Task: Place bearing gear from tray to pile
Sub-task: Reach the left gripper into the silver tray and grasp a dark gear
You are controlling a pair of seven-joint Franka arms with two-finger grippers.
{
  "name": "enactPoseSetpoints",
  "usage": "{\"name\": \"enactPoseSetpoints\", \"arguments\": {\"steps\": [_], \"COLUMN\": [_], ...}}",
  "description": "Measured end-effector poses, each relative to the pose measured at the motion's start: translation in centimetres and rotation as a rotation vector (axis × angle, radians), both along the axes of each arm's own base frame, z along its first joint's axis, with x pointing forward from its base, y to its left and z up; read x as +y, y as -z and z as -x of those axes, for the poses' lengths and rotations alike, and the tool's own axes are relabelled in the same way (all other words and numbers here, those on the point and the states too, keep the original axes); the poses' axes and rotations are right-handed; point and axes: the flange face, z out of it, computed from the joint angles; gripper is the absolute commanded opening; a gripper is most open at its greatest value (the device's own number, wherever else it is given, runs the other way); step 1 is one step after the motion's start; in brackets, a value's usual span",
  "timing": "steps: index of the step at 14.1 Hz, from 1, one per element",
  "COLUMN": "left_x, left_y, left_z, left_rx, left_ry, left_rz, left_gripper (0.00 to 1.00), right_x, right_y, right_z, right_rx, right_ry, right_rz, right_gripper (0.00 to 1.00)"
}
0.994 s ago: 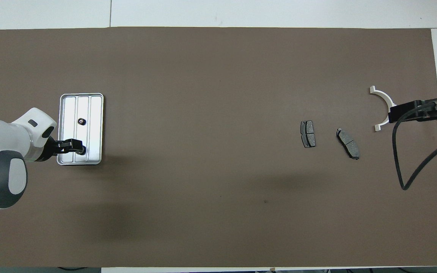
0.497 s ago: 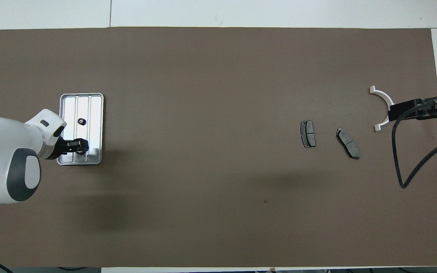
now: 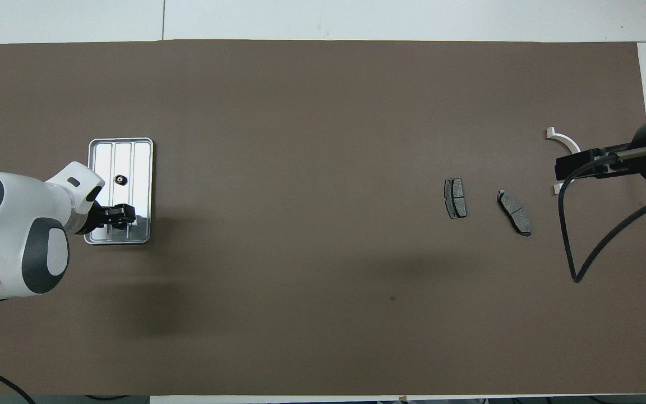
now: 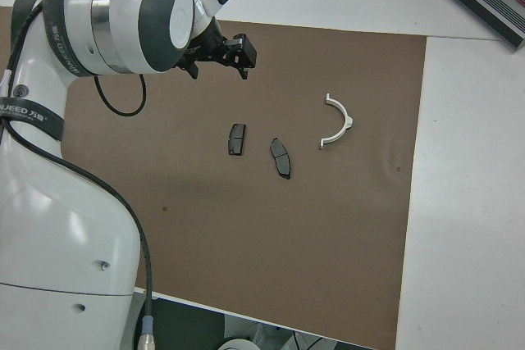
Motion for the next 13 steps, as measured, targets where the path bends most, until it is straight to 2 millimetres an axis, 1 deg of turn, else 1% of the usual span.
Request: {"name": "enactPoseSetpoints", "arguments": {"steps": [1, 2, 5, 10, 13], "left_x": [0.00, 0.00, -0.04, -0.05, -0.07], "left_y": [0.05, 0.07, 0.14, 0.70, 0.69], "left_z": [0.00, -0.01, -0.01, -0.04, -0.10], "left_rx": [0.001, 0.001, 0.001, 0.007, 0.003], "left_ry": [0.000, 0.000, 0.000, 0.000, 0.000], "left_rz": [0.000, 0.000, 0.000, 0.000, 0.000], "left_gripper": [0.65, 0.60, 0.52, 0.51, 0.25], "right_x": [-0.02, -0.03, -0.10, -0.15, -0.21], "right_y": [0.00, 0.00, 0.03, 0.04, 0.07], "right_z": [0.00, 0.00, -0.01, -0.01, -0.01], "right_rx": [0.000, 0.000, 0.001, 0.001, 0.001], "right_ry": [0.000, 0.001, 0.002, 0.003, 0.005], "right_rz": [0.000, 0.000, 0.000, 0.000, 0.000], "right_gripper": [1.00, 1.00, 1.00, 1.00, 1.00]}}
